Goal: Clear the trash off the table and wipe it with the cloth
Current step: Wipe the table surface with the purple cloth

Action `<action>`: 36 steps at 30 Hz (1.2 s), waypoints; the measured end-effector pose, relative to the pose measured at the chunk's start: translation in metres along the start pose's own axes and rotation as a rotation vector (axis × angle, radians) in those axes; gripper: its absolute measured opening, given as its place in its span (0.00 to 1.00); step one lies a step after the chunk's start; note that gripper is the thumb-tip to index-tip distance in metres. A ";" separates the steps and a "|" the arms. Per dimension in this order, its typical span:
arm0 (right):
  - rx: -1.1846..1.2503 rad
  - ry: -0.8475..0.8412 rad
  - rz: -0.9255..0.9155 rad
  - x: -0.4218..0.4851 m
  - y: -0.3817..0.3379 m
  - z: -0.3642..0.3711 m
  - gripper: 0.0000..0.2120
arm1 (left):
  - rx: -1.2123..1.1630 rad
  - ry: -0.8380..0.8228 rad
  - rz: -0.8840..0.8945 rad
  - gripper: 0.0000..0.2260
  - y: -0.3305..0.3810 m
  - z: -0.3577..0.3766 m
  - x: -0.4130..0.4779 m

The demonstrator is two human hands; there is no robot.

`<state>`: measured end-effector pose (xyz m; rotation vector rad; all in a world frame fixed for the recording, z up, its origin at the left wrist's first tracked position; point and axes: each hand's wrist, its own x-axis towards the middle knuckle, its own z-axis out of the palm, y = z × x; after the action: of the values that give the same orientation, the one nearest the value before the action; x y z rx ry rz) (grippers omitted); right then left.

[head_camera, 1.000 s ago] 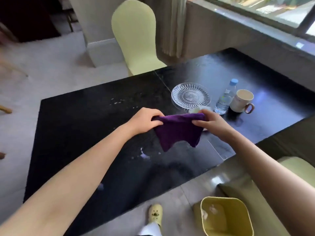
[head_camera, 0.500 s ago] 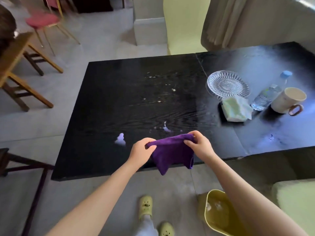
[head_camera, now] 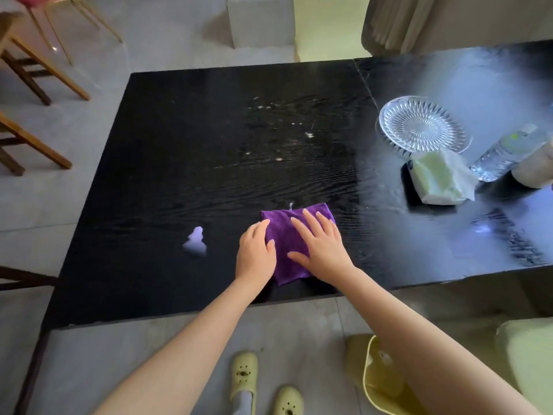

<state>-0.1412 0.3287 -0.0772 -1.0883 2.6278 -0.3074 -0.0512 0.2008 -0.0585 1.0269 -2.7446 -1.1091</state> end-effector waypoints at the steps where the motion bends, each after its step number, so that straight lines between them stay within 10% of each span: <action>1: -0.050 -0.080 -0.048 -0.002 0.000 0.010 0.37 | 0.059 0.000 0.058 0.21 -0.008 0.005 -0.010; 13: -0.244 -0.038 -0.238 0.033 0.012 0.030 0.37 | 0.614 -0.037 0.278 0.25 -0.097 0.014 -0.053; 24: -0.217 0.127 -0.060 0.144 -0.002 0.022 0.27 | 0.680 0.046 0.312 0.26 -0.102 0.022 -0.052; 36: -0.069 0.216 -0.169 0.066 0.017 0.023 0.24 | 0.678 0.102 0.348 0.24 -0.103 0.022 -0.051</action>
<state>-0.1894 0.2918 -0.1153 -1.3742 2.7557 -0.3932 0.0426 0.1887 -0.1280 0.5474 -3.0942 -0.0674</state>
